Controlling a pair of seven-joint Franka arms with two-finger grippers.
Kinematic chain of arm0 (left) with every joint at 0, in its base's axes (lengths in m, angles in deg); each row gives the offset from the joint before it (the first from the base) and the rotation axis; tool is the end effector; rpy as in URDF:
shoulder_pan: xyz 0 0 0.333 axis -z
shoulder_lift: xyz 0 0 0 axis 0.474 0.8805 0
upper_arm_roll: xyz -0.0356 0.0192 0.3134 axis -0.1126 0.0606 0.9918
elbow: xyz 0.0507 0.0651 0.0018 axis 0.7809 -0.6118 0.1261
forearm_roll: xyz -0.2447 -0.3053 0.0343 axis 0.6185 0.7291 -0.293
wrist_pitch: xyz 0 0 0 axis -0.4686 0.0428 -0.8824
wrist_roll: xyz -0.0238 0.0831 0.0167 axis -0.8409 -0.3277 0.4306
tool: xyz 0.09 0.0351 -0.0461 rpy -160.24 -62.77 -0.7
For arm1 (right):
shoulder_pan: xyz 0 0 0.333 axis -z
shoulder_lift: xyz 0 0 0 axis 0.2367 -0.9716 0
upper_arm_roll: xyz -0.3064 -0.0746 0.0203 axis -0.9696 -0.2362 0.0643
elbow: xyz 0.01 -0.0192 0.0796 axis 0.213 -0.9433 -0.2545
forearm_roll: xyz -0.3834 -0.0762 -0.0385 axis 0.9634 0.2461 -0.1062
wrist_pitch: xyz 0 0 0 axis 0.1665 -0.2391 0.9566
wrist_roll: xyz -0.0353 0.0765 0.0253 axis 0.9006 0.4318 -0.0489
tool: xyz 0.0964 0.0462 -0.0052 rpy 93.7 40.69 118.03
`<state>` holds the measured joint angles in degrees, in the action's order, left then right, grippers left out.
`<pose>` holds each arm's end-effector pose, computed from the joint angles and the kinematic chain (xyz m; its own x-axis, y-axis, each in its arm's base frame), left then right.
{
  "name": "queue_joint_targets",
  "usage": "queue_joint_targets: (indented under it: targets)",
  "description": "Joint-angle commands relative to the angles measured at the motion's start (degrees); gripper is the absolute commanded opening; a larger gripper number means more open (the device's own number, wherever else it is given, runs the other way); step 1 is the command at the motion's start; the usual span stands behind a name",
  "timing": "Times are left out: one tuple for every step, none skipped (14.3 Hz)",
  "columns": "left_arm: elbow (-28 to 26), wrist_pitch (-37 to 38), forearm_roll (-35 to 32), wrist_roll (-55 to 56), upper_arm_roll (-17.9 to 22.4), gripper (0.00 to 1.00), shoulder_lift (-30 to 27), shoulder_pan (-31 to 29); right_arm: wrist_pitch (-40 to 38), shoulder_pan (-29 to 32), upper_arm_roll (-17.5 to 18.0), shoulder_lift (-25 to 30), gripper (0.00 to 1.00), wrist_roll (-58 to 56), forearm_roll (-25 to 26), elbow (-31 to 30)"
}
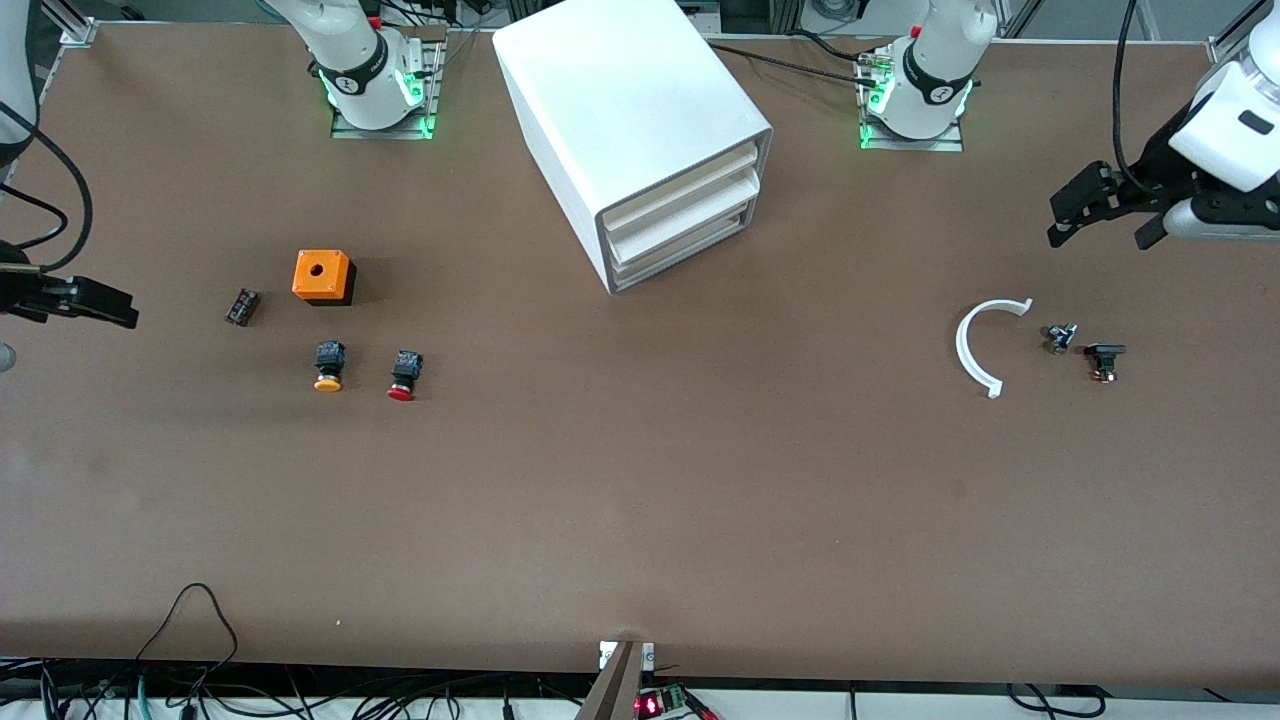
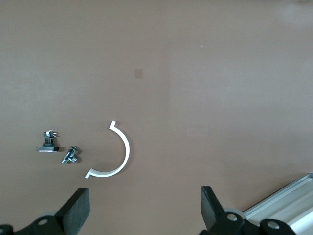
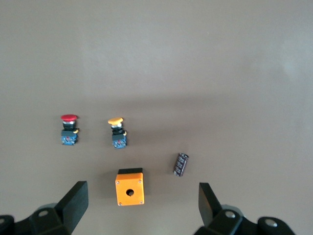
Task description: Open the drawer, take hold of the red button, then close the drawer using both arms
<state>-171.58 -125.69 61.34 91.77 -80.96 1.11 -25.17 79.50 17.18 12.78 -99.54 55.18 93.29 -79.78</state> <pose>0.5305 -0.0380 0.6129 0.9974 0.0080 0.0712 0.0058 -0.9995 0.0310 0.6191 -0.0650 0.5541 0.9955 -0.0537 -0.0777 -0.0475 -0.9957 0.0793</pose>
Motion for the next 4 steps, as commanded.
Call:
queue_joint_targets:
  targets:
    - [2.01,1.38,-2.26,-1.57,-0.56,1.0,1.14,-0.13,5.0,0.29,-0.12,6.88,1.0,-0.7,-0.96,-10.16]
    - [2.1,1.38,-2.26,-1.48,-0.65,1.0,1.14,-0.05,5.72,0.29,-0.12,8.37,1.0,-0.53,-0.96,-12.01]
    - [2.1,1.38,-2.26,-1.48,-0.74,1.0,1.14,-0.13,5.12,0.29,-0.03,9.35,1.0,1.04,-1.13,-13.08]
    - [2.1,1.38,-2.26,-1.48,-0.74,1.0,1.06,-0.13,5.02,0.29,-0.03,10.49,1.0,3.06,-1.83,-14.74]
